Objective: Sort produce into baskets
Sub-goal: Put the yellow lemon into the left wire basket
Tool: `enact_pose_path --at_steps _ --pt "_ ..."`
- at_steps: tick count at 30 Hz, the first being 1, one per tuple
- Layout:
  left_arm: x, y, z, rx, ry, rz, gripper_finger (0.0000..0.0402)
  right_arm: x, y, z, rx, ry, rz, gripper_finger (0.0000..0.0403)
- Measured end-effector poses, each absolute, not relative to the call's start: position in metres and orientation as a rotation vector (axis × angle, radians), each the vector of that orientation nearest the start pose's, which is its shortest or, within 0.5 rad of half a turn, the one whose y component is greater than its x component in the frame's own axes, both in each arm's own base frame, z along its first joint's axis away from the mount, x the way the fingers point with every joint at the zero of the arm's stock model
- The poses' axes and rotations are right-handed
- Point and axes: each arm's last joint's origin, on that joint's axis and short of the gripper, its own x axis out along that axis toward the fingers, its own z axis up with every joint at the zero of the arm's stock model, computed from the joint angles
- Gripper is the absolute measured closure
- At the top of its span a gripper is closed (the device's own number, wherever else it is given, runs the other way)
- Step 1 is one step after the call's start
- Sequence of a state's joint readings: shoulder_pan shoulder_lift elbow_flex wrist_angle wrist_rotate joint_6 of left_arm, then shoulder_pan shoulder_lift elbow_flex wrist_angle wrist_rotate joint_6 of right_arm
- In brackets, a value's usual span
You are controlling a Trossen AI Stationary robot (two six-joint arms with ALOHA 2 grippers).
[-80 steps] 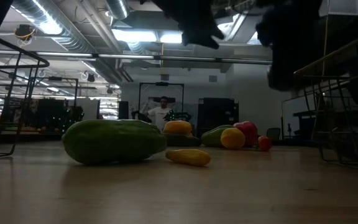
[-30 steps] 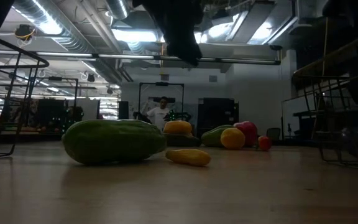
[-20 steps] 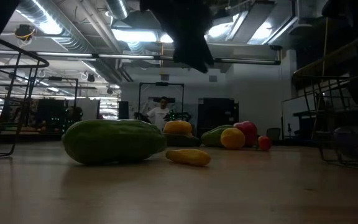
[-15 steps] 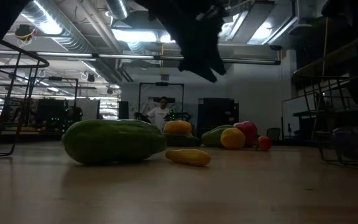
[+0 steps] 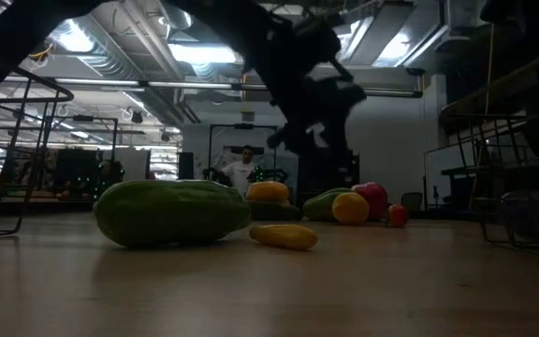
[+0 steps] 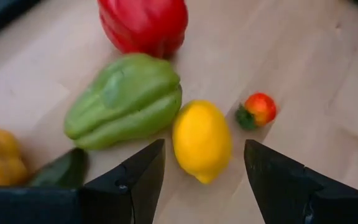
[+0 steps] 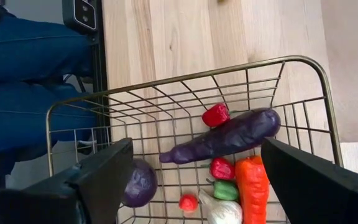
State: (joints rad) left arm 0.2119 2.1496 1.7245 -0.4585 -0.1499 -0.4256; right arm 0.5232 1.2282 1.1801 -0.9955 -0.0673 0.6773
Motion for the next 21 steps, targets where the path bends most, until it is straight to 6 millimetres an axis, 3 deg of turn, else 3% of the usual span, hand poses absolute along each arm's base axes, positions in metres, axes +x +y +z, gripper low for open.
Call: enact_pose_path --at_steps 8,21 --pt "0.472 0.106 0.176 -0.456 0.807 0.541 0.0188 0.197 0.116 0.317 0.362 1.147 0.167 0.0052" --pt "0.472 0.105 0.174 -0.456 0.806 0.54 0.0188 0.197 0.116 0.317 0.362 1.147 0.167 0.0052"
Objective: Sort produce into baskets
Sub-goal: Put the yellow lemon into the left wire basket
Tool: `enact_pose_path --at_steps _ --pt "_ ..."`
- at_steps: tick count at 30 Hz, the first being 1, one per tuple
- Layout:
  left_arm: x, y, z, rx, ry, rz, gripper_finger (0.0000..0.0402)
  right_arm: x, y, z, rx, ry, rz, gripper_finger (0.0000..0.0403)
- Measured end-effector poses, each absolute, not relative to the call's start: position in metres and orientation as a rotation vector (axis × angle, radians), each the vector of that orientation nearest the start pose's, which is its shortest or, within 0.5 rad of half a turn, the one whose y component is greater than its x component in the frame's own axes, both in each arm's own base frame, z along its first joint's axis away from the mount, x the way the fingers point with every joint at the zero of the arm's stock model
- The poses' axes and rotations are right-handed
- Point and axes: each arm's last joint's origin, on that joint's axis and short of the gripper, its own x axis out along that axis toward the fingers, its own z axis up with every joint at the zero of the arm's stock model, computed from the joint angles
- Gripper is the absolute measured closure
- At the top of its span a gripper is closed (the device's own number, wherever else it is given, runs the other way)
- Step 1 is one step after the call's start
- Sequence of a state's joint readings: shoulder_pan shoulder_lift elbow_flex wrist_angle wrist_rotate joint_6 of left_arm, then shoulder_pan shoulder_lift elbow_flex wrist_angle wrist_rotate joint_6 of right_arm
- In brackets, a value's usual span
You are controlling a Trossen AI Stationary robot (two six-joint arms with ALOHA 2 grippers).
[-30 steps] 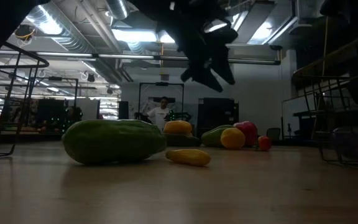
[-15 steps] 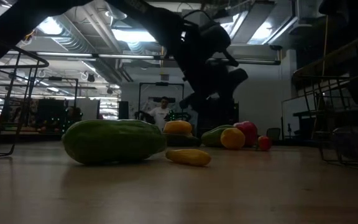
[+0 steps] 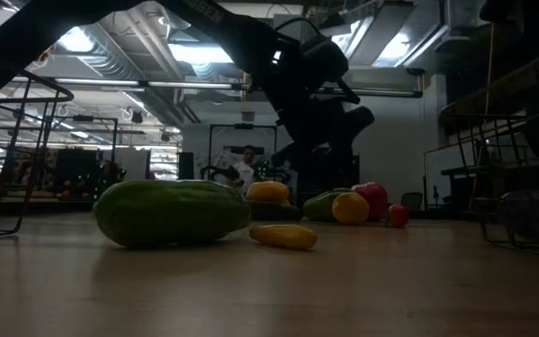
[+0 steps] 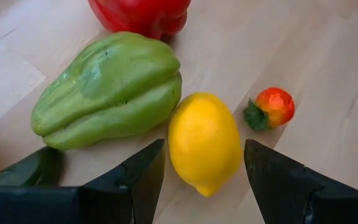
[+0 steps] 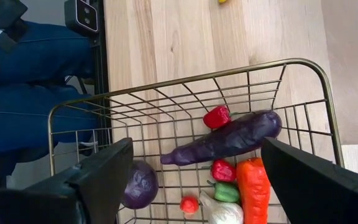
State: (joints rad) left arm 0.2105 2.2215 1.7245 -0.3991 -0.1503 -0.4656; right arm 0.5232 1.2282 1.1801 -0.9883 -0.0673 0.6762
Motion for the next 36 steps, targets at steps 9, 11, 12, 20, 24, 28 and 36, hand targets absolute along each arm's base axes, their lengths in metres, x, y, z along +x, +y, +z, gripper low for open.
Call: enact_pose_path --at_steps 9,11,12,20,24,28,36 --pt "0.473 0.105 0.174 -0.461 0.803 0.535 0.0177 0.197 0.116 0.317 0.362 1.147 0.167 0.0052" --pt "0.473 0.106 0.174 -0.464 0.804 0.532 0.0163 0.197 0.116 0.317 0.362 1.147 0.167 0.0052" --pt "0.473 0.107 0.175 -0.466 0.802 0.53 0.0153 0.197 0.116 0.317 0.362 1.147 0.168 0.0052" --pt "0.477 0.108 0.165 -0.491 0.791 0.498 0.007 0.197 0.116 0.317 0.362 1.148 0.167 0.0052" --pt "0.48 0.109 0.153 -0.514 0.798 0.513 0.0049 0.197 0.116 0.317 0.362 1.147 0.168 0.0052" --pt "0.48 0.109 0.146 -0.527 0.811 0.549 0.0043 0.197 0.116 0.317 0.363 1.146 0.168 0.0052" --pt "0.483 0.111 0.138 -0.507 0.784 0.573 0.0043 0.197 0.116 0.317 0.362 1.144 0.168 0.0052"
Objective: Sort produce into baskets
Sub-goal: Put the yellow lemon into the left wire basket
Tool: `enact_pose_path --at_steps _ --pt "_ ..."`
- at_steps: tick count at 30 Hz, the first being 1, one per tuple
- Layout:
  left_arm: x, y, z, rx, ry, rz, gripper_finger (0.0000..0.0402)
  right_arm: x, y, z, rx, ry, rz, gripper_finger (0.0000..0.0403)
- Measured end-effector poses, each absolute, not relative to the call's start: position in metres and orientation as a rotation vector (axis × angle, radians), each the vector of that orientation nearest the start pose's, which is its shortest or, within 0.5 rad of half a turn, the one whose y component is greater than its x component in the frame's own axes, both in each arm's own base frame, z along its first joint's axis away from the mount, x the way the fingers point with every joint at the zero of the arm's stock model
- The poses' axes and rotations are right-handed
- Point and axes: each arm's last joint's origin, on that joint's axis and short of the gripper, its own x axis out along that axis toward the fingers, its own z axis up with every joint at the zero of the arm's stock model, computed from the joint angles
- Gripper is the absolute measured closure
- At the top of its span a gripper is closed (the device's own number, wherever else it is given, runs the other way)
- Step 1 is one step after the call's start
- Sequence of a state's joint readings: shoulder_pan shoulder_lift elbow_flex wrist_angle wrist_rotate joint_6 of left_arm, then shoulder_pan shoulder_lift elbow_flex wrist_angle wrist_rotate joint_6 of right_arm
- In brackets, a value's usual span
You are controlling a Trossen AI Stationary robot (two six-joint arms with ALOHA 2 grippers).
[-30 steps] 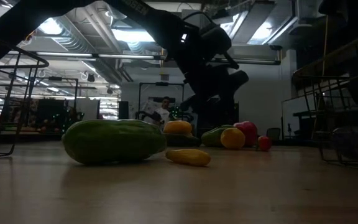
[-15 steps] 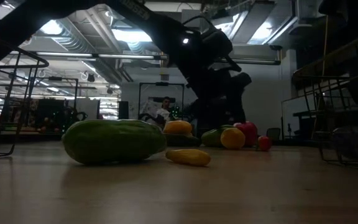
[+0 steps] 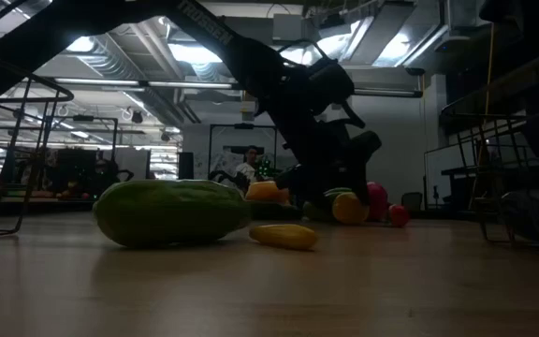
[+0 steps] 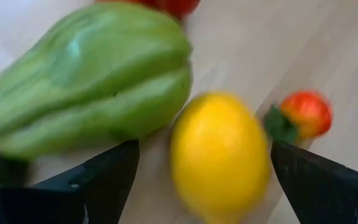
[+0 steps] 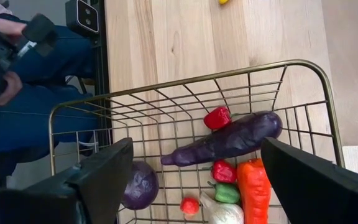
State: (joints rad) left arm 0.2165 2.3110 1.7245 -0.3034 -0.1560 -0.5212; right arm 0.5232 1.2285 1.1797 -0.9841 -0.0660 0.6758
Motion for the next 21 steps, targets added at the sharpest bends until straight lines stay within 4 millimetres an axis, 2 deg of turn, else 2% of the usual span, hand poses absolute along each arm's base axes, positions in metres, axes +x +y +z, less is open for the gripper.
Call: enact_pose_path --at_steps 6,14,21 --pt "0.485 0.111 0.127 -0.499 0.797 0.567 0.0043 0.197 0.116 0.317 0.363 1.138 0.167 0.0052" --pt "0.487 0.11 0.129 -0.503 0.784 0.542 0.0046 0.198 0.116 0.318 0.364 1.132 0.169 0.0052" --pt "0.487 0.11 0.129 -0.497 0.786 0.54 0.0108 0.198 0.116 0.318 0.366 1.127 0.171 0.0052"
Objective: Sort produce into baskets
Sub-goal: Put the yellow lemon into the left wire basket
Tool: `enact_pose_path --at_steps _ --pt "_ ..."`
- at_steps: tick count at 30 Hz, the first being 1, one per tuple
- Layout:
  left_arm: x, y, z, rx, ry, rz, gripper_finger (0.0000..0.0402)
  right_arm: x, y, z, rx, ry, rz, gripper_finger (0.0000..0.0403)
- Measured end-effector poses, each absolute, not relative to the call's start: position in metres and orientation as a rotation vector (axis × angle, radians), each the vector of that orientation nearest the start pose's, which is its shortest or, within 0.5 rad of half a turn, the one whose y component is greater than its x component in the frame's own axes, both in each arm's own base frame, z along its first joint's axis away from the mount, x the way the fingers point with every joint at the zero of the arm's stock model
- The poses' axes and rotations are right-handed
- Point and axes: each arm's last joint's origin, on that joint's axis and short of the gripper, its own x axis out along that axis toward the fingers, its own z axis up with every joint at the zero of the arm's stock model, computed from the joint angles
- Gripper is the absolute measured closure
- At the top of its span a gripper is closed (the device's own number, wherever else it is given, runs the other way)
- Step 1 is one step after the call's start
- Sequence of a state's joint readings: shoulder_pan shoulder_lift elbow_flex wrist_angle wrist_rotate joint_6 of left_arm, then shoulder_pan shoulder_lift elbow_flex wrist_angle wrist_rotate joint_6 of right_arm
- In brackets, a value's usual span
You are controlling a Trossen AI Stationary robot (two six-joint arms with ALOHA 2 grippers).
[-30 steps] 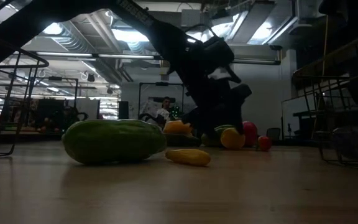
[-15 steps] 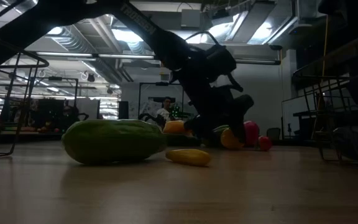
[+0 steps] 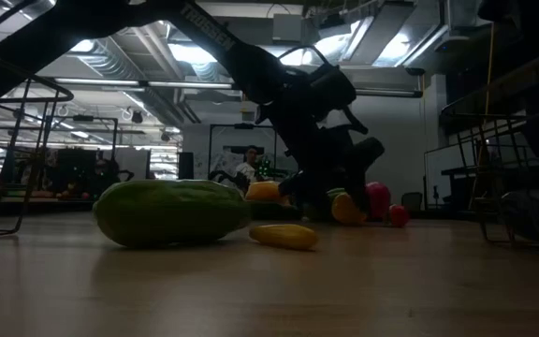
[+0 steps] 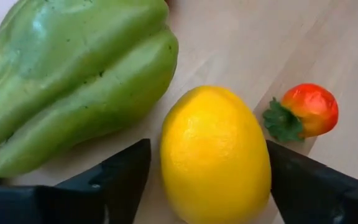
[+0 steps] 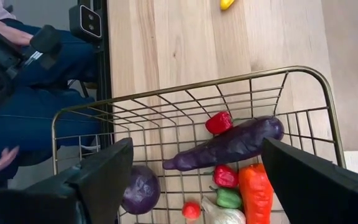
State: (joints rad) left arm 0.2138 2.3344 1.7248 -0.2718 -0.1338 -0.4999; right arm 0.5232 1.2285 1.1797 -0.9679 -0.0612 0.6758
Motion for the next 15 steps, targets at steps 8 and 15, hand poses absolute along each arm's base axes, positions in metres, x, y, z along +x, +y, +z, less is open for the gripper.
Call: enact_pose_path --at_steps 8,15 --pt "0.483 0.107 0.134 -0.468 0.829 0.527 0.0182 0.198 0.116 0.318 0.366 1.125 0.171 0.0052" --pt "0.474 0.101 0.167 -0.485 0.891 0.438 0.0178 0.198 0.116 0.318 0.367 1.123 0.172 0.0052"
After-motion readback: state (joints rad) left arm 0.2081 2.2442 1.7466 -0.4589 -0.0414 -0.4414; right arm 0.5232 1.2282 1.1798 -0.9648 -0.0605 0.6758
